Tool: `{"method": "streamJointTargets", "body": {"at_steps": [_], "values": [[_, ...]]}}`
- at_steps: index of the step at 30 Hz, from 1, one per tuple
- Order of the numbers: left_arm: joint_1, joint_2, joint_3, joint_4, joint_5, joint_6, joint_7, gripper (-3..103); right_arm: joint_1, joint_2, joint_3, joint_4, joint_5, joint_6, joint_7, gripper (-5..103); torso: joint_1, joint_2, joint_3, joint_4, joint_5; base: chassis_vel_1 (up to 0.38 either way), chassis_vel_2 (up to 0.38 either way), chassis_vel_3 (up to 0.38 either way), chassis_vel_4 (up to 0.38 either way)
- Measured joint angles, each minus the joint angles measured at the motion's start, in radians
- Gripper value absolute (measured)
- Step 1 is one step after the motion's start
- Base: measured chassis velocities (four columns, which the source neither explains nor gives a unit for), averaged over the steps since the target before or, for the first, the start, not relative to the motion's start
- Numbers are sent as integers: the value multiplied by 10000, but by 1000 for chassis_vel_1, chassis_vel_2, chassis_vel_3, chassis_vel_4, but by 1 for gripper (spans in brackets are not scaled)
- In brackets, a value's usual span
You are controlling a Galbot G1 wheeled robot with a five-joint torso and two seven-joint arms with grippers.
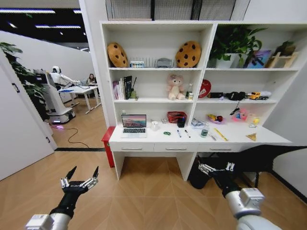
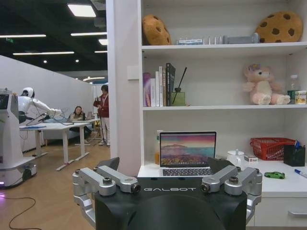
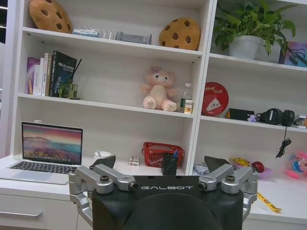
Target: Organize the objects on the table.
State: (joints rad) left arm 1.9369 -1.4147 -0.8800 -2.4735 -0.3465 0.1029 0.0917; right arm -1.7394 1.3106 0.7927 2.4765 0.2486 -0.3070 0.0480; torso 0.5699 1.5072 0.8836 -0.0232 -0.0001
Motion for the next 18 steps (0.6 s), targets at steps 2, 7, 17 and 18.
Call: {"method": "streamJointTargets", "body": {"at_steps": [2, 7, 17, 18], "values": [[6, -6, 25, 5, 22, 0, 1, 100, -3, 8, 0, -37, -11, 92, 8, 100, 1, 0, 0, -1, 1, 0, 0, 0, 0], [15, -29, 70, 12, 34, 0, 3, 100, -4, 13, 3, -76, -28, 229, 1, 100, 2, 0, 0, 0, 2, 0, 0, 0, 0], [29, -51, 70, 49, 45, -8, 5, 100, -47, 58, -69, -78, -81, 77, -6, 100, 2, 0, 0, 0, 0, 0, 0, 0, 0], [29, -51, 70, 49, 45, -8, 5, 100, -47, 58, -69, -78, -81, 77, -6, 100, 2, 0, 0, 0, 0, 0, 0, 0, 0]]}}
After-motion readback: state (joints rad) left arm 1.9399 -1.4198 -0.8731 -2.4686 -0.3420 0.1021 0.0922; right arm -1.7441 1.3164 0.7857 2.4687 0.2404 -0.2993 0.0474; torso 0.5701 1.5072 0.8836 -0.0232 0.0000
